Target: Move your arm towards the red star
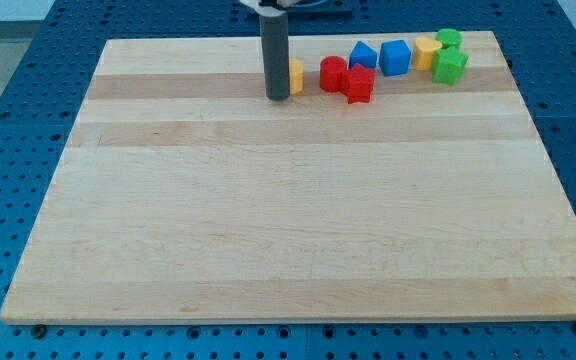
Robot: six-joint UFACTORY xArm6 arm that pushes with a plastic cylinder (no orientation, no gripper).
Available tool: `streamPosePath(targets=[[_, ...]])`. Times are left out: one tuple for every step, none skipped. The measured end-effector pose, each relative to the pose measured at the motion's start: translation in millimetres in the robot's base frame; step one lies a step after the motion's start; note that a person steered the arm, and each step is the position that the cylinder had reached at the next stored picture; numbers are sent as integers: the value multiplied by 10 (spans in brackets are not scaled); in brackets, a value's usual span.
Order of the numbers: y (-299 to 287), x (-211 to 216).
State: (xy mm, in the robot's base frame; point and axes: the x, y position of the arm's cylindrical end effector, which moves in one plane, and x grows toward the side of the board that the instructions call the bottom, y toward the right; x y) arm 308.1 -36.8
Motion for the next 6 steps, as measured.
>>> streamPosePath(targets=[[-41,-47],[8,-230],[8,-203],[62,616],[252,783],[1004,794]])
